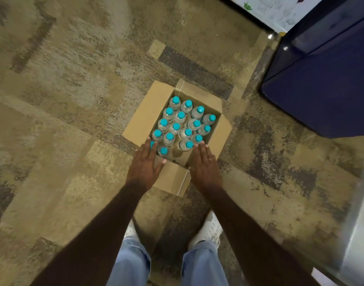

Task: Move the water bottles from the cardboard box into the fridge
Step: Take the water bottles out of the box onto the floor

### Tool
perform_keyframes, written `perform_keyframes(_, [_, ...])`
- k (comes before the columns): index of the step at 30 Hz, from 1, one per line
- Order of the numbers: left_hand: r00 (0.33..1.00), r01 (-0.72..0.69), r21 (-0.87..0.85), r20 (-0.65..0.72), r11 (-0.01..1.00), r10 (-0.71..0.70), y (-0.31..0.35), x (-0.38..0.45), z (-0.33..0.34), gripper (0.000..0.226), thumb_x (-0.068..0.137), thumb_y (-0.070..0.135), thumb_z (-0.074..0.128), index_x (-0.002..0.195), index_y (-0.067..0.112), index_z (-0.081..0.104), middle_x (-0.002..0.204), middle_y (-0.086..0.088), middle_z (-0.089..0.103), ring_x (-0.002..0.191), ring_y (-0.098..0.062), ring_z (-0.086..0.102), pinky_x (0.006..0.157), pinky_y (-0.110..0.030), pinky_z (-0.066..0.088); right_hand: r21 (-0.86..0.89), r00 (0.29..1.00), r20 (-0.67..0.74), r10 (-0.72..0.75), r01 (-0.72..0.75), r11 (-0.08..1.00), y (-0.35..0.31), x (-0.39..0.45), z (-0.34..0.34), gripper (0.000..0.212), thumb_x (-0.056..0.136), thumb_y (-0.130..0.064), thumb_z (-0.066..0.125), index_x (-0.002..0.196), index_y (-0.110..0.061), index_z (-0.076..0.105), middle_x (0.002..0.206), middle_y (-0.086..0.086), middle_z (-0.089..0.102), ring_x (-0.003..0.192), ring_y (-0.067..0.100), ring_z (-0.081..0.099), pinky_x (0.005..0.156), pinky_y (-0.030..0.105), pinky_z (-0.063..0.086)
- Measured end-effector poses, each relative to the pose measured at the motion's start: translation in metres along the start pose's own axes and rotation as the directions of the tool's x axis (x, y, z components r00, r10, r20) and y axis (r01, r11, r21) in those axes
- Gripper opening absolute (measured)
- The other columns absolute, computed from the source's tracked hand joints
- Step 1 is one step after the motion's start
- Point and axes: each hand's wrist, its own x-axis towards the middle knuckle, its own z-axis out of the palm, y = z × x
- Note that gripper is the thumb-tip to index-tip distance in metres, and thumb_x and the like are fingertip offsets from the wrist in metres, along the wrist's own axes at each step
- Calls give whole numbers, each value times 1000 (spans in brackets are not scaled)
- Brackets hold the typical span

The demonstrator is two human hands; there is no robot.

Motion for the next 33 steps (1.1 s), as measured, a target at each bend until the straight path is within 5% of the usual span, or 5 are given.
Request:
perform_keyframes(13, [986, -155, 210, -31, 965, 165, -18, 3, 0, 77, 98, 59, 14, 158, 14, 27, 166, -11, 21, 154, -28, 19, 126, -51, 9, 84, 989, -141, 41, -29, 996, -36, -1, 26, 82, 101, -39, 48, 159, -7, 1, 168, 15, 1, 155, 28, 0, 125, 46, 14])
perform_keyframes(18, [995, -86, 158, -39, 984, 94, -24, -15, 19, 71, 102, 56, 24, 160, 15, 20, 167, -9, 18, 155, -25, 17, 127, -44, 8, 77, 990, -138, -2, 13, 997, -37, -8, 42, 78, 103, -41, 42, 160, -9, 0, 168, 12, 0, 155, 26, 0, 126, 43, 7])
perform_keyframes(29, [972, -222, 172, -38, 960, 232, -20, 37, 40, 58, 104, 42, 45, 154, 13, 38, 158, -9, 41, 148, -24, 34, 126, -40, 18, 165, 966, -233, 111, -73, 983, -15, 33, 70, 69, 102, -38, 44, 159, -11, 17, 165, 11, 22, 152, 25, 19, 124, 44, 17])
perform_keyframes(33, [974, -200, 204, -65, 958, 217, -14, 51, 34, 48, 103, 32, 50, 148, 16, 47, 149, -9, 53, 133, -28, 52, 108, -39, 43, 188, 945, -282, 164, -113, 976, -8, 51, 71, 66, 99, -32, 51, 156, -9, 27, 156, 15, 40, 141, 29, 40, 120, 42, 29])
